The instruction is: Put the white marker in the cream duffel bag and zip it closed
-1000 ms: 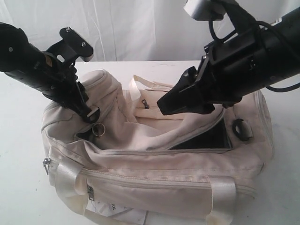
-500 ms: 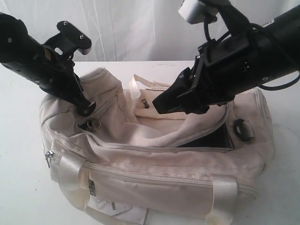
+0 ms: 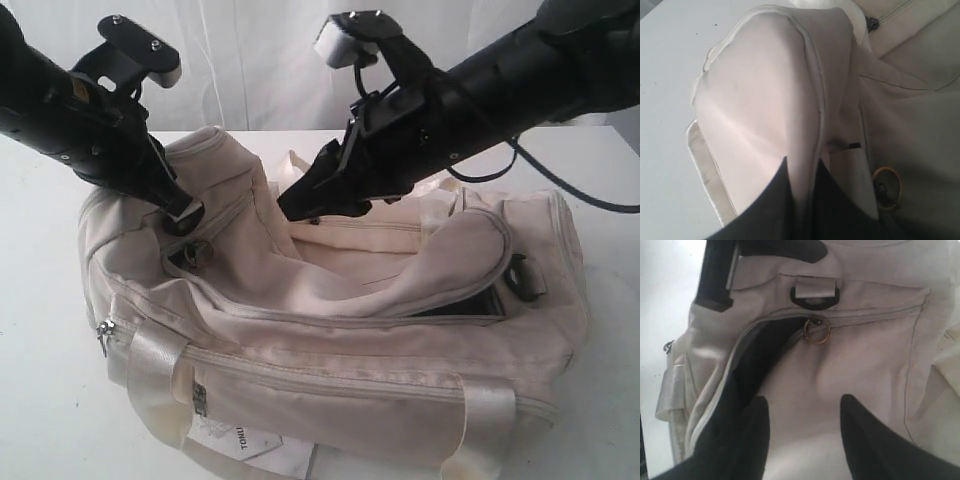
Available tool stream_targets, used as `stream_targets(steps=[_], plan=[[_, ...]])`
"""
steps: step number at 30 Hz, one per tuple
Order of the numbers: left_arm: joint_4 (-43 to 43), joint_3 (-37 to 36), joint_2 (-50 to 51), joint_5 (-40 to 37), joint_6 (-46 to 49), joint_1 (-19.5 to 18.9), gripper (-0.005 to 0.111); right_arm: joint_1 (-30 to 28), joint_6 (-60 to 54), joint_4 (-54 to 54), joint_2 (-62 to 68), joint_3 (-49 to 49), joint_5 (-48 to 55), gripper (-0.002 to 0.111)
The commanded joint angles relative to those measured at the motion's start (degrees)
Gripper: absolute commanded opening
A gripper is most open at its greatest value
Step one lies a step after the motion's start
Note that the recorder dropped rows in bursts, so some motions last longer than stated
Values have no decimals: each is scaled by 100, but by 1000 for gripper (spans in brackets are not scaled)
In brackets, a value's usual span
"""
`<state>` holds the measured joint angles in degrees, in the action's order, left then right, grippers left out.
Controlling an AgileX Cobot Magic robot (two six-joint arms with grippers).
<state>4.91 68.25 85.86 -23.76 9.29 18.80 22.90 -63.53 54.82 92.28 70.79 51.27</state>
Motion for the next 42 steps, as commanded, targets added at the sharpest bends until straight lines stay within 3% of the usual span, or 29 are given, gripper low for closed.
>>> stream_targets(steps=[1,13,42], plan=[[-149,47,-135,64,-50,133,0,33,-497,553,498,243,251,43],[-325,47,-309,296,-34,133,0,552,-1044,716,1339,439,54,43],[-491,47,-538,418,-34,133,0,624,-1447,881,2295,1505,-170,43]])
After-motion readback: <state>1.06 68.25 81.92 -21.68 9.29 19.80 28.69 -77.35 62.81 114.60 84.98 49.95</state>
